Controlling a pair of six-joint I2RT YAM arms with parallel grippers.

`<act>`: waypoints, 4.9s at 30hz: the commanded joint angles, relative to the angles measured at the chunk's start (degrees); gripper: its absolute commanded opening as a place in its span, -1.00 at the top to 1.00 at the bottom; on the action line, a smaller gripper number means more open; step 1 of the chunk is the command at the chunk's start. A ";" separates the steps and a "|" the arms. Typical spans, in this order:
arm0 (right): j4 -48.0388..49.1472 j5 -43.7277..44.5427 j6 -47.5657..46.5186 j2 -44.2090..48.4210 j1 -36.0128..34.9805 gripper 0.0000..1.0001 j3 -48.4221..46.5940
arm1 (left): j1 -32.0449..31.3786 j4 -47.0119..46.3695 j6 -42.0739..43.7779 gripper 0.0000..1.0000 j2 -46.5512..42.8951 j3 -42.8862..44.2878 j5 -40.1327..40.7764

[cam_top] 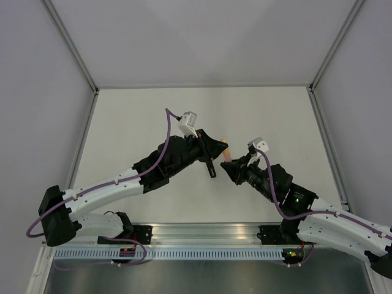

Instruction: Insert the pens into the pen caps

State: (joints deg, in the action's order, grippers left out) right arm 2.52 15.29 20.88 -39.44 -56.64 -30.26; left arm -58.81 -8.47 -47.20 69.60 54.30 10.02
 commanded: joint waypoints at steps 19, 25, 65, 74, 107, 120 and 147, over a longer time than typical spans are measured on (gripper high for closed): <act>4.16 -14.82 -1.55 1.38 0.48 1.00 -3.49 | -1.75 6.19 9.75 -0.68 -13.34 -3.59 -9.74; 6.43 -27.05 2.14 4.63 0.48 1.00 -4.02 | -1.75 7.06 15.99 -0.71 -22.22 -4.03 -18.36; 29.38 -42.54 20.16 -1.69 0.39 1.00 1.26 | -1.75 -10.51 12.04 -0.30 -23.99 -8.95 -18.02; 29.47 -42.10 20.07 -1.87 0.48 1.00 1.61 | -1.75 -11.83 12.04 -0.26 -24.43 -9.74 -19.69; 14.45 -35.24 5.14 -12.32 0.57 1.00 -24.57 | -1.75 -27.04 5.89 0.95 -17.84 -26.18 -35.33; 6.35 -30.32 0.39 -11.10 1.36 0.99 -32.85 | -1.75 -23.96 8.88 0.95 -21.35 -27.59 -33.67; 1.17 -24.17 -5.15 -14.87 1.45 1.00 -44.97 | -1.75 -27.30 11.08 0.95 -16.87 -30.13 -38.85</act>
State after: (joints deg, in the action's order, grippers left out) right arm -21.76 -22.87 15.77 -54.04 -57.56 -64.27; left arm -58.17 -53.58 -38.33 47.75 29.95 -10.57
